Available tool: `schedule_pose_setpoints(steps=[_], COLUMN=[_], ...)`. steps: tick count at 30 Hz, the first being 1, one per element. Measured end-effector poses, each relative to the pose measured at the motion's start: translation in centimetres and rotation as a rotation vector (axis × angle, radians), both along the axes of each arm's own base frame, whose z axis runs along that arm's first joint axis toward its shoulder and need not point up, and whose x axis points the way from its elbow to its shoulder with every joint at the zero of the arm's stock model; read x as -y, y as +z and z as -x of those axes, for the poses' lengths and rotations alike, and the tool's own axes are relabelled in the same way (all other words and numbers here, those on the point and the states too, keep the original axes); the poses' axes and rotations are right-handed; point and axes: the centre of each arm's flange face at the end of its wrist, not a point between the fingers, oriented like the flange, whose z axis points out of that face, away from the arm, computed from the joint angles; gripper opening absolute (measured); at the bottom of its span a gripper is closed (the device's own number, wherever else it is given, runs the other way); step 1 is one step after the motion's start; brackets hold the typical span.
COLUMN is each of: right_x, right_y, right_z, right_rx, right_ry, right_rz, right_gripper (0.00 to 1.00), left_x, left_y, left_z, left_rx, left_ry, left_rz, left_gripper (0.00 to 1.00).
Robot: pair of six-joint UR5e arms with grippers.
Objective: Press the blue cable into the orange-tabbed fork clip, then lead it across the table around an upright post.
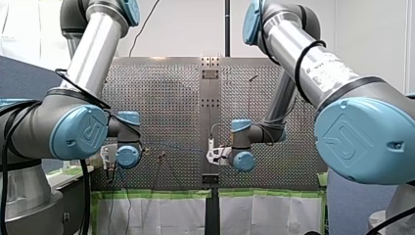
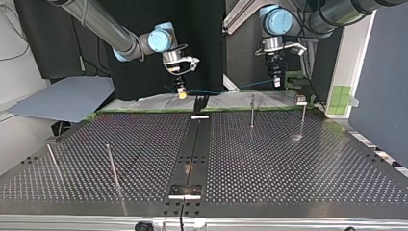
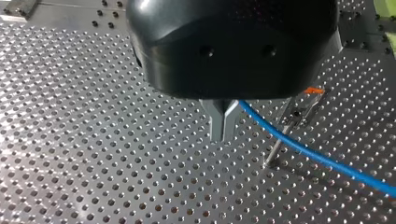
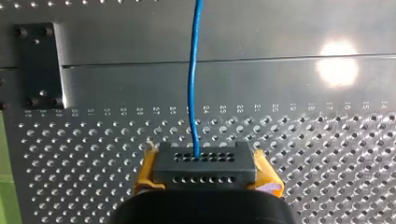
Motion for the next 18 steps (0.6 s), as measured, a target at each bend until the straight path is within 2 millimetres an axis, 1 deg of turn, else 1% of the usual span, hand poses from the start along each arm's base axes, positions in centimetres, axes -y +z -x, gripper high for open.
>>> schedule_pose_setpoints(steps=[6, 10, 13, 18], right_x=[0.8, 0.9, 0.8, 1.2], right_y=[-0.2, -1.1, -2.0, -3.5], right_z=[0.4, 0.2, -0.3, -1.2], right_rx=[0.01, 0.007, 0.0, -0.006], right_ry=[0.032, 0.064, 0.087, 0.104], right_rz=[-0.007, -0.017, -0.026, -0.032], right_gripper=[0.0, 0.0, 0.0, 0.0], left_x=[0.1, 0.4, 0.6, 0.8], left_y=[-0.1, -0.8, -1.4, -2.4], left_z=[-0.1, -0.3, -0.9, -2.5], left_rx=[-0.003, -0.021, -0.03, -0.022], left_ry=[-0.035, -0.067, -0.091, -0.093], left_rz=[0.005, 0.012, 0.017, 0.037], left_gripper=[0.0, 0.0, 0.0, 0.0])
